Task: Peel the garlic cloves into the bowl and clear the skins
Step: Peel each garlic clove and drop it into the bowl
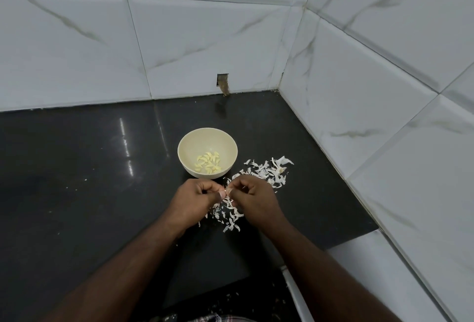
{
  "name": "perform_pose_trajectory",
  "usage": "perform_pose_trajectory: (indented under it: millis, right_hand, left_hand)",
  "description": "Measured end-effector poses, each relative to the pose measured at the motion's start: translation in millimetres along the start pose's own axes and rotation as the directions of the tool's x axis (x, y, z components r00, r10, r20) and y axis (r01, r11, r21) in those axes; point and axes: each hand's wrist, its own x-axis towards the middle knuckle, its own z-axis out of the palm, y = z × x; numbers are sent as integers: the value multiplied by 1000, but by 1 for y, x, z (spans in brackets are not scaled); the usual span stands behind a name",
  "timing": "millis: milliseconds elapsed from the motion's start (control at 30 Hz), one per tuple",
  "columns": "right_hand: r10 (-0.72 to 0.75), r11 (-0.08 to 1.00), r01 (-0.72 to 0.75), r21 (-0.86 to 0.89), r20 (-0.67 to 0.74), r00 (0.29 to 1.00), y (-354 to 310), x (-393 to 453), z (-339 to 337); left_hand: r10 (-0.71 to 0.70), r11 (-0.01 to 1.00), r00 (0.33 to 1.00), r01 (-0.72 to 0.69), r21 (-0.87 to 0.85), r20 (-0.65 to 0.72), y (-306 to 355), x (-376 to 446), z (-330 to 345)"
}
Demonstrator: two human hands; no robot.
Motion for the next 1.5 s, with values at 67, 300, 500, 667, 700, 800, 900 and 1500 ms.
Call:
perform_pose_trajectory:
  millis: [67, 300, 500, 667, 700, 800, 900, 1500]
  right_hand:
    - [-79, 995, 78, -66, -2, 997, 0, 0, 0]
    - [-344, 893, 347, -288, 64, 937, 2, 0, -6]
    - [-273, 898, 288, -332, 91, 958, -5, 1, -4]
    - [128, 992, -128, 11, 32, 991, -20, -3, 1]
    - [173, 982, -176, 73, 44, 984, -22, -4, 2]
    - [286, 919, -306, 250, 111, 952, -23, -3, 1]
    - [341, 847, -392, 360, 199, 919, -24, -4, -2]
    - [-277, 735, 311, -603, 152, 949, -17, -5, -5]
  left_hand:
    - [-51, 996, 998, 54, -75, 35, 3, 0, -2]
    - [-194, 943, 957, 242, -228, 216, 4, 1, -10]
    - [-81, 994, 993, 87, -70, 88, 1, 1, -7]
    - [148, 959, 988, -131, 253, -50, 0, -2, -5]
    - [177, 950, 982, -154, 271, -60, 1, -4, -5]
    - [255, 936, 964, -225, 271, -80, 0, -10, -3]
    - [259, 942, 962, -231, 243, -87, -3, -9, -3]
    - [108, 984, 994, -106, 141, -9, 4, -6, -7]
